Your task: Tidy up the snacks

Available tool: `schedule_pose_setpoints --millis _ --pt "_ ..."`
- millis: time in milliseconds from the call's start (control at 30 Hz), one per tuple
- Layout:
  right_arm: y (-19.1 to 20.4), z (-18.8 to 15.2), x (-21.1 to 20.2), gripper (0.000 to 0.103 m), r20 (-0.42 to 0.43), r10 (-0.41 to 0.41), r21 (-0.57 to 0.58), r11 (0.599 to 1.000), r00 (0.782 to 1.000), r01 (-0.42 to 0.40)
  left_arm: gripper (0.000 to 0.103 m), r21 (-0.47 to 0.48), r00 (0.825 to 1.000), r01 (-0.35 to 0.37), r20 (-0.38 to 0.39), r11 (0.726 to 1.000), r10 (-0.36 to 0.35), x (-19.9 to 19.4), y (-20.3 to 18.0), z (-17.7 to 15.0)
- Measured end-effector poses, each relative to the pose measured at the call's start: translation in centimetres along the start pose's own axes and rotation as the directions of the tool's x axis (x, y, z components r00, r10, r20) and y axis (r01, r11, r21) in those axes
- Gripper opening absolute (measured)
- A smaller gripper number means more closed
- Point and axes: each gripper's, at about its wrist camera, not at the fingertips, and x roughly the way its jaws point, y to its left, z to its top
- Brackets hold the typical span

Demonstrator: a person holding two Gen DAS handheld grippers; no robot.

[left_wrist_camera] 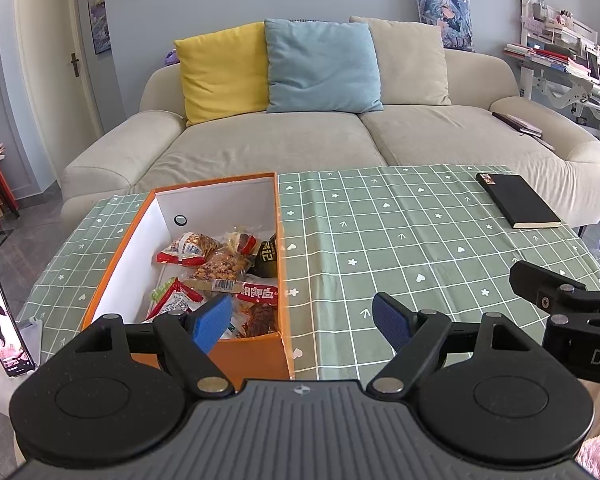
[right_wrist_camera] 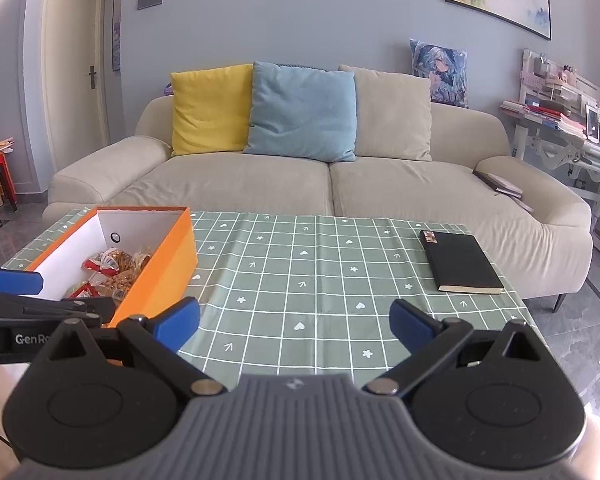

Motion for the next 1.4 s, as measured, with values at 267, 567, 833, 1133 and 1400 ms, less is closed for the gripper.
schedule_pose_setpoints --millis 267,567,833,1133,1400 --pt "0.01 -0.03 0.02 0.099 0.005 -0.002 -0.002 1.0 1.0 0.002 0.094 0.001 1.0 -0.001 -0.001 1.0 0.001 0.02 -0.06 0.04" --pt "0.08 0.02 0.05 0.099 0.002 -0.003 -0.001 1.0 1.0 0.003 0.094 0.014 1.0 0.01 -0.006 1.0 -0.01 0.09 0.18 0.12" --pt "-0.07 -0.02 0.25 0.099 -0.009 -0.002 0.002 1.0 1.0 0.002 0.094 0.021 1.0 0.01 -0.005 1.0 -0.01 0.14 0.09 0.12" --pt "-0.03 -0.03 0.29 0.099 -0.012 0.0 0.0 1.0 1.0 0.0 0.094 0.019 1.0 0.015 -0.008 1.0 -0.015 0.13 0.1 0.04" --pt "0.1 -0.15 0.3 0.099 -0.012 0.003 -0.006 1.0 1.0 -0.003 0.094 0.021 1.0 0.013 -0.002 1.0 -0.013 0.08 0.18 -0.02"
